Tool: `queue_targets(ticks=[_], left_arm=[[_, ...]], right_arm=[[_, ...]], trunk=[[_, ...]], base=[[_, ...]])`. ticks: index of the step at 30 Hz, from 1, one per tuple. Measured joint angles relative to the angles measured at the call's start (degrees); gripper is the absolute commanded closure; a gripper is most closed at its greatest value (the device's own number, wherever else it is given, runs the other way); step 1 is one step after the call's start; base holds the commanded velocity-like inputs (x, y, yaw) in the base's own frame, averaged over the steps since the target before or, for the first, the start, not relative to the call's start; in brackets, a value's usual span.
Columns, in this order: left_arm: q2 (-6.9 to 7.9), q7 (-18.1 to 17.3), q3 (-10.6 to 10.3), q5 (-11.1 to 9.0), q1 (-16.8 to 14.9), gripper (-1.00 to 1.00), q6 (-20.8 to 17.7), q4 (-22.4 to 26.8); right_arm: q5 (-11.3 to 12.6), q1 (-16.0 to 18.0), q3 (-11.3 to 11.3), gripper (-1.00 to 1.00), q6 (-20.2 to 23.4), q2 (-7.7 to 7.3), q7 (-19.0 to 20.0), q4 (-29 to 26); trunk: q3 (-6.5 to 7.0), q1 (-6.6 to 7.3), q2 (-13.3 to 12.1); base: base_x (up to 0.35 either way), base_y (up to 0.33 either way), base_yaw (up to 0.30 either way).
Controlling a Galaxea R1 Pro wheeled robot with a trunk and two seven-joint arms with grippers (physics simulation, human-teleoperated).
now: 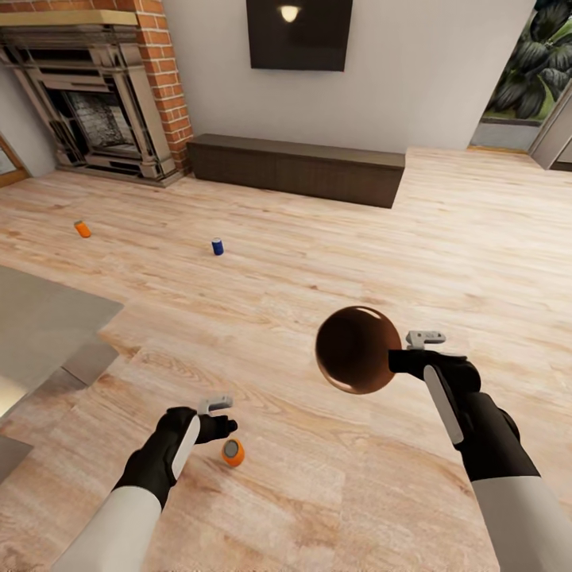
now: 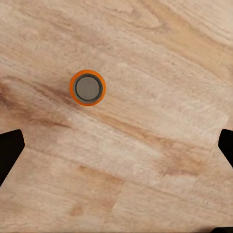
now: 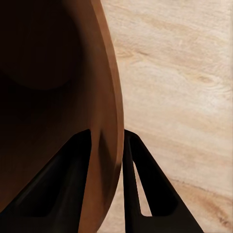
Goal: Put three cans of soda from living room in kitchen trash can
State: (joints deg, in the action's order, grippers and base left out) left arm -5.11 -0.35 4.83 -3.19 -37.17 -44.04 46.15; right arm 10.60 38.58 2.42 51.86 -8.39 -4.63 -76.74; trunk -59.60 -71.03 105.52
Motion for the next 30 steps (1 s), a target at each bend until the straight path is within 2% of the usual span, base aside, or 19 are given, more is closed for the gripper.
queue_targets(ticks=[10,15,17,18,22,24,26,30], left_arm=[[0.38,0.0,-0.1,0.0,0.0,-1.00,0.1,0.1],[0.47,0.1,-0.2,0.0,0.0,-1.00,1.8,0.1],[0.51,0.0,-0.3,0.0,0.0,-1.00,2.5,0.2],[0.53,0.0,-0.3,0.0,0.0,-1.00,2.8,0.3],[0.55,0.0,-0.3,0.0,0.0,-1.00,3.0,0.6],[0.58,0.0,-0.3,-0.1,0.0,-1.00,3.0,0.7],[0.60,0.0,-0.3,-0.1,0.0,-1.00,3.0,0.8],[0.62,0.0,-0.4,-0.1,0.0,-1.00,3.4,0.9]], right_arm=[[-0.2,0.2,-0.3,1.00,0.8,-0.28,0.0,-1.1],[-0.1,0.4,-0.3,1.00,0.9,-0.37,-0.1,-1.5],[-0.4,0.5,-0.3,1.00,1.4,-0.36,-0.1,-2.4],[-0.9,0.4,-0.2,1.00,3.7,-0.20,-0.2,-4.1],[0.6,0.4,-0.1,1.00,6.9,0.04,-0.1,-6.5],[-0.3,0.4,-0.2,1.00,8.1,0.10,-0.2,-7.7],[-0.7,0.4,-0.2,1.00,8.1,0.11,-0.2,-8.2],[0.0,0.4,-0.1,1.00,8.1,-0.02,-0.1,-8.9]], trunk=[[-2.70,-2.20,4.0],[-4.05,-3.30,6.0],[-4.24,-3.30,6.0],[-4.33,-3.30,6.0],[-4.69,-3.30,6.0],[-4.87,-3.30,6.0],[-5.05,-3.30,6.0],[-5.41,-3.30,6.0]], base=[[0.000,0.000,0.000],[0.000,0.000,0.000],[0.000,0.000,0.000],[0.000,0.000,0.000],[0.000,0.000,0.000],[0.000,0.000,0.000],[0.000,0.000,0.000],[0.041,0.000,0.000]])
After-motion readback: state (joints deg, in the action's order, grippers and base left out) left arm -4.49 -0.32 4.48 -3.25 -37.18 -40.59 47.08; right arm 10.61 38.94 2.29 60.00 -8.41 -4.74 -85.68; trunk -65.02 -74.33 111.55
